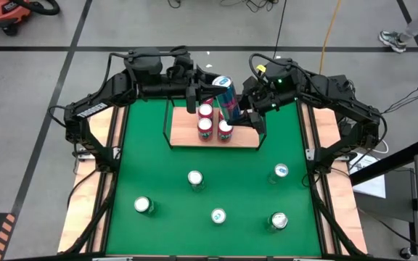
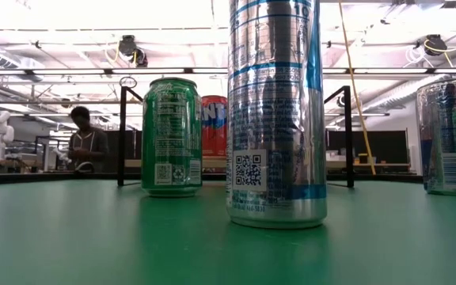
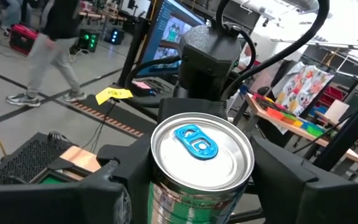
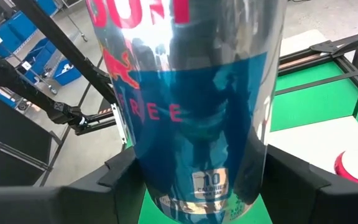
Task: Place canned beverage on shelf
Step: Put the blue soda can on the shelf
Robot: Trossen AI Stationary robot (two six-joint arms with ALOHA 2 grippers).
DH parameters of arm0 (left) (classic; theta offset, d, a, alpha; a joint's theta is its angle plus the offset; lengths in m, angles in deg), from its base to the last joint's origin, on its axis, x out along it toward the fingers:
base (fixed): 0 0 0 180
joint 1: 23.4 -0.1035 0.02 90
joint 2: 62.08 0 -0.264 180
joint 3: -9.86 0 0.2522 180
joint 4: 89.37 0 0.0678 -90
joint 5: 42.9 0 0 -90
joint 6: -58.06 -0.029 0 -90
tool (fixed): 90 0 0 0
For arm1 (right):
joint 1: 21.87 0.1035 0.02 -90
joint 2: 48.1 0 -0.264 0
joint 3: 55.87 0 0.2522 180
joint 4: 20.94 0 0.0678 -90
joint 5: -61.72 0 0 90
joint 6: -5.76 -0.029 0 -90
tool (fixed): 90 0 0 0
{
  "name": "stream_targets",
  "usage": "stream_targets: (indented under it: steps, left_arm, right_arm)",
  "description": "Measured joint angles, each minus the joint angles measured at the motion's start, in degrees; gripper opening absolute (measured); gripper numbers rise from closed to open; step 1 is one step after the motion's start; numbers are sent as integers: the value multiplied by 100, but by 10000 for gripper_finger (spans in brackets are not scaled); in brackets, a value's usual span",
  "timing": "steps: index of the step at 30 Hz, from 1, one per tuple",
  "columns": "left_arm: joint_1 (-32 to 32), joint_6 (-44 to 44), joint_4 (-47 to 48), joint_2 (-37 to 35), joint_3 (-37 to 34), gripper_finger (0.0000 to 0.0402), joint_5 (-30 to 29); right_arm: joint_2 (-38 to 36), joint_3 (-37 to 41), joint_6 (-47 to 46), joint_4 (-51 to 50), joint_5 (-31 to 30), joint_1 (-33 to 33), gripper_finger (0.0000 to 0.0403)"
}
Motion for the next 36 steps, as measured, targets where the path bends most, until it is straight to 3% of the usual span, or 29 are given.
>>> stream_targets:
  steps: [12,27,36]
  left_arm:
    - [7,-124,-3,2,0,214,37]
    - [15,-599,136,-76,-11,215,297]
    - [-22,-584,386,-96,-9,215,310]
  right_arm:
    - [0,0,-7,1,-18,-2,248]
    - [-63,-7,-72,-262,7,-13,317]
    - [-63,-9,21,-303,1,-13,311]
